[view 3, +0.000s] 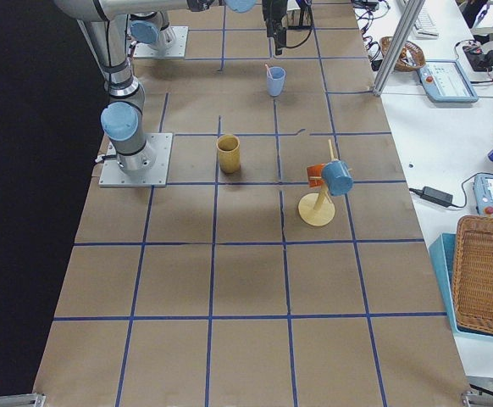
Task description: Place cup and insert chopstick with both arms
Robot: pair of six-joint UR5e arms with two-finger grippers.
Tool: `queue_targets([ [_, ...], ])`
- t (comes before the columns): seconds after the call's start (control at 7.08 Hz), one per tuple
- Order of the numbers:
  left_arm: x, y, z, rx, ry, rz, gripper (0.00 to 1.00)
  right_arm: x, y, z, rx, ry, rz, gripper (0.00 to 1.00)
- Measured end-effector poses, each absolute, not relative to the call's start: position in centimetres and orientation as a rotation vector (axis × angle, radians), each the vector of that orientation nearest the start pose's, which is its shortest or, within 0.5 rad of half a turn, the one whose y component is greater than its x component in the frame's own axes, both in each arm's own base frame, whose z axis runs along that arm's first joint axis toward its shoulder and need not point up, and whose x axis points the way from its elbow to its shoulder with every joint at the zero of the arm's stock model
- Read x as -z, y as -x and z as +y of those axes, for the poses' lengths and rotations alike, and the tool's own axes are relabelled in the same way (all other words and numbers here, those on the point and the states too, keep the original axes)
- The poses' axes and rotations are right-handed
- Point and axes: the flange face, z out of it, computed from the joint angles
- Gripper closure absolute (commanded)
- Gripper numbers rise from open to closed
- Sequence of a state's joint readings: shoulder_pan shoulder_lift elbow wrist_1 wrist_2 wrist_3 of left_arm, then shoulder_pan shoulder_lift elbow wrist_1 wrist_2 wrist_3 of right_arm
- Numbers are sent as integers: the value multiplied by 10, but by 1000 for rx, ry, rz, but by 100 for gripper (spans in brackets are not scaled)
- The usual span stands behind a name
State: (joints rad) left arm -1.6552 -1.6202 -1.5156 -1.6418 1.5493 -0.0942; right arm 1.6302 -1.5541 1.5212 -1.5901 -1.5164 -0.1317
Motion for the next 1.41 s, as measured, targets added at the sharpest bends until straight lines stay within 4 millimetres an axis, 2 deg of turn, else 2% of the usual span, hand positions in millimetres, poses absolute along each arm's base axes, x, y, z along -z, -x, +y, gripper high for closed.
queue_targets([
  [0.14, -483, 178, -493, -106, 16, 3155, 0, -497, -155, -485, 27, 202, 3113, 1],
  [0.42, -484, 178, -493, -104, 13, 3156, 0, -492, -145, -474, -64, 79, 3160, 0],
  [0.85, -485, 178, -493, -97, 8, 3158, 0, -491, -144, -468, -113, 45, 3153, 1],
  [1.41, -486, 165, -496, -93, 42, 3157, 0, -493, -144, -467, -124, 17, 3146, 0],
])
